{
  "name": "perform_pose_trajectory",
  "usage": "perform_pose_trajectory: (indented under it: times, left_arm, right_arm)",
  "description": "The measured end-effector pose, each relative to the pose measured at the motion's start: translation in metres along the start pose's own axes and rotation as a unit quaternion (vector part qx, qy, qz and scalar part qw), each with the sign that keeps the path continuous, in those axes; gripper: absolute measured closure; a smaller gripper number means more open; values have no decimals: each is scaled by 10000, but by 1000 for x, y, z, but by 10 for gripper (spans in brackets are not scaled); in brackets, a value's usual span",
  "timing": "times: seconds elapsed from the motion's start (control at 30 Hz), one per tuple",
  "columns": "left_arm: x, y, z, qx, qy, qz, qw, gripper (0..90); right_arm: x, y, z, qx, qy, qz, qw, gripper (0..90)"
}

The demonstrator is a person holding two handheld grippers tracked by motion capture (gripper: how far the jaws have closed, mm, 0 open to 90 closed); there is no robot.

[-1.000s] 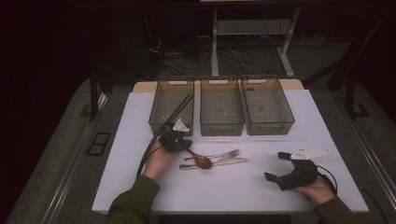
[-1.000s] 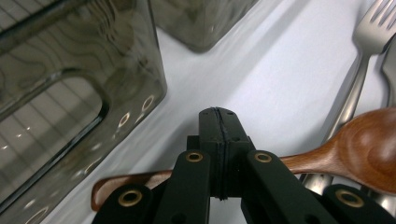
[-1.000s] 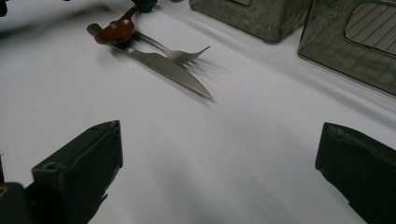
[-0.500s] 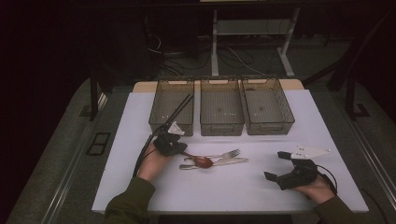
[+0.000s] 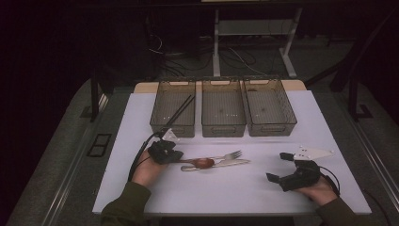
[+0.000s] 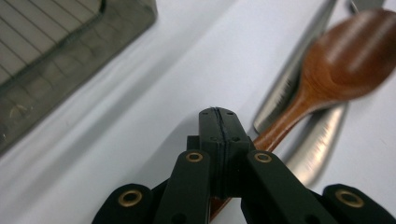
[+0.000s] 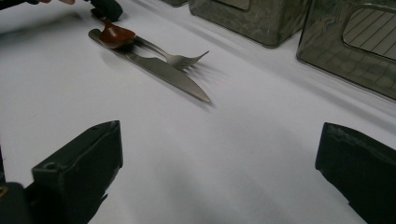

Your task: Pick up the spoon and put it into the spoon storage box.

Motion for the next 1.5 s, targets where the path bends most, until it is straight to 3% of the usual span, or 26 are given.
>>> perform_pose_trajectory:
  times: [0.23, 0.4, 0.57, 0.77, 0.83, 0.93, 1.2, 1.5]
  left_arm:
    - [8, -4, -7, -18, -36, -44, 10000, 889]
    - [-1, -7, -11, 15, -351, -41, 9994, 800]
    - [-19, -23, -13, 316, -753, 8, 9967, 650]
    - [-36, -43, -3, 795, -949, 41, 9923, 478]
    - [-40, -48, 3, 870, -948, 36, 9917, 434]
    - [-43, -51, 13, 848, -852, 101, 9927, 392]
    - [-41, -46, 22, 833, -736, -17, 9938, 381]
    - [-38, -49, 27, 863, -576, 87, 9946, 378]
  right_arm:
    - [0, 0, 1, 6, 15, -24, 10000, 1]
    - [0, 0, 1, 3, 4, -15, 10000, 1]
    - [0, 0, 2, -1, 28, -27, 10000, 1]
    - [0, 1, 3, -3, 47, -26, 10000, 1]
    - [0, 1, 3, -1, 48, -35, 10000, 1]
    - [1, 1, 3, -9, 55, -48, 10000, 1]
    - [1, 1, 3, -11, 54, -47, 10000, 1]
    - [0, 1, 2, -5, 38, -42, 10000, 1]
Point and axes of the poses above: each handheld gripper's, and its own axes: z roughly forward along the jaws, x roughly out of its underside, y roughly to its left, the point moved 4 cm from there along z, roughly forward along the jaws, and after that the axes turned 1 degree about x, right-handed, at the moved point
